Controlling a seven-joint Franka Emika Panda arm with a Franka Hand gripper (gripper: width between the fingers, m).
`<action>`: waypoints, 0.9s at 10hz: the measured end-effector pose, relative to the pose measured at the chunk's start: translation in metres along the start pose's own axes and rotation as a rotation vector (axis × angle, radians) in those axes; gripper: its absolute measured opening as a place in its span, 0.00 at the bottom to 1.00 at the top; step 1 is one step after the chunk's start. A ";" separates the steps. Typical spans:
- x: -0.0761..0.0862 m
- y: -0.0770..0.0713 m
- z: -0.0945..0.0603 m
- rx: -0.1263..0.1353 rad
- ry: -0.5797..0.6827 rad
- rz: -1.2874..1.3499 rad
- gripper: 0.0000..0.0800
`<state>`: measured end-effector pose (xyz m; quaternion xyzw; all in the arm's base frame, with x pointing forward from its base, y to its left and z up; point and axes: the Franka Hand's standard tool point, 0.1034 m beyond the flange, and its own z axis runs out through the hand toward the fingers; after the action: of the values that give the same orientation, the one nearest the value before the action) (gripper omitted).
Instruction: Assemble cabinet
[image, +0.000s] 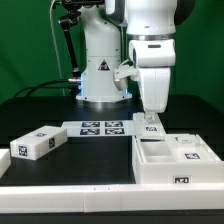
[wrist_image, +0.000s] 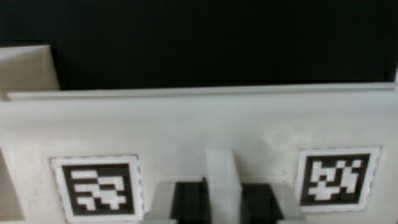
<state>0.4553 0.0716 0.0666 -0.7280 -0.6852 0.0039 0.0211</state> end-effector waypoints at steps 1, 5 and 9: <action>0.000 0.001 0.000 -0.014 0.006 0.000 0.09; -0.010 0.002 0.003 -0.006 0.005 0.013 0.09; -0.013 0.003 0.003 -0.004 0.005 0.028 0.09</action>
Offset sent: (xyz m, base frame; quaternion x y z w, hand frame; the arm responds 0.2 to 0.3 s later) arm 0.0085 -0.0075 -0.0008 -0.0026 0.0009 -0.0182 0.9998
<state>0.4571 0.0587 0.0630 -0.7376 -0.6749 0.0009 0.0213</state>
